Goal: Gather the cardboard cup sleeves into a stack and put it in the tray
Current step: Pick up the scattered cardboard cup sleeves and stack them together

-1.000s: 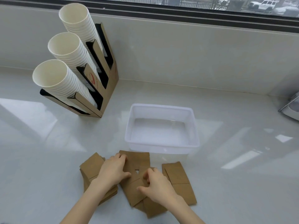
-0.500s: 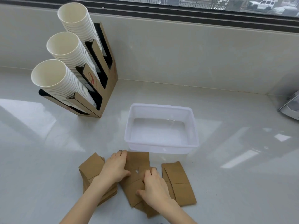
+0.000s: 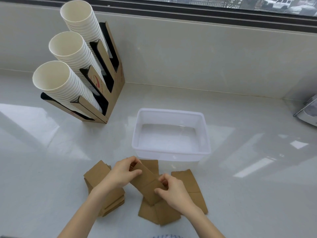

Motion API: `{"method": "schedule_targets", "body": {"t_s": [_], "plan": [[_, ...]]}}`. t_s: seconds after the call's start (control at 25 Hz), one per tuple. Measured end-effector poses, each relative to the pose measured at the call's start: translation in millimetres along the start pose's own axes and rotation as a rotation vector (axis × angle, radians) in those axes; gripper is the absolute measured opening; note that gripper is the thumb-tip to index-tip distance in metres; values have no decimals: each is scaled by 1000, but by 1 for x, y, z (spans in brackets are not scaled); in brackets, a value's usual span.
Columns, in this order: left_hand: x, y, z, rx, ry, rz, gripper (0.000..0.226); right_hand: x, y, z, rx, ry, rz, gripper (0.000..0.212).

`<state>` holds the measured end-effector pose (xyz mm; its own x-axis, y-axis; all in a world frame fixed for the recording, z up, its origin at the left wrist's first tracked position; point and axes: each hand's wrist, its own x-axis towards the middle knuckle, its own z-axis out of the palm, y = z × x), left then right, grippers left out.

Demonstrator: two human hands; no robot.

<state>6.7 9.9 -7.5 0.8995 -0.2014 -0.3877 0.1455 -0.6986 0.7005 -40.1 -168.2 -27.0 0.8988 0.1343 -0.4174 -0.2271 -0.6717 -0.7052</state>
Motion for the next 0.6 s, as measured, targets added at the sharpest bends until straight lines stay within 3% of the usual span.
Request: {"method": "schedule_targets", "body": {"t_s": [0.2, 0.6], "plan": [[-9, -5, -6, -135, 49, -28, 8, 3, 10, -16, 332, 46, 41, 5], [-18, -9, -11, -273, 158, -81, 11, 0, 9, -17, 497, 51, 69, 3]]}}
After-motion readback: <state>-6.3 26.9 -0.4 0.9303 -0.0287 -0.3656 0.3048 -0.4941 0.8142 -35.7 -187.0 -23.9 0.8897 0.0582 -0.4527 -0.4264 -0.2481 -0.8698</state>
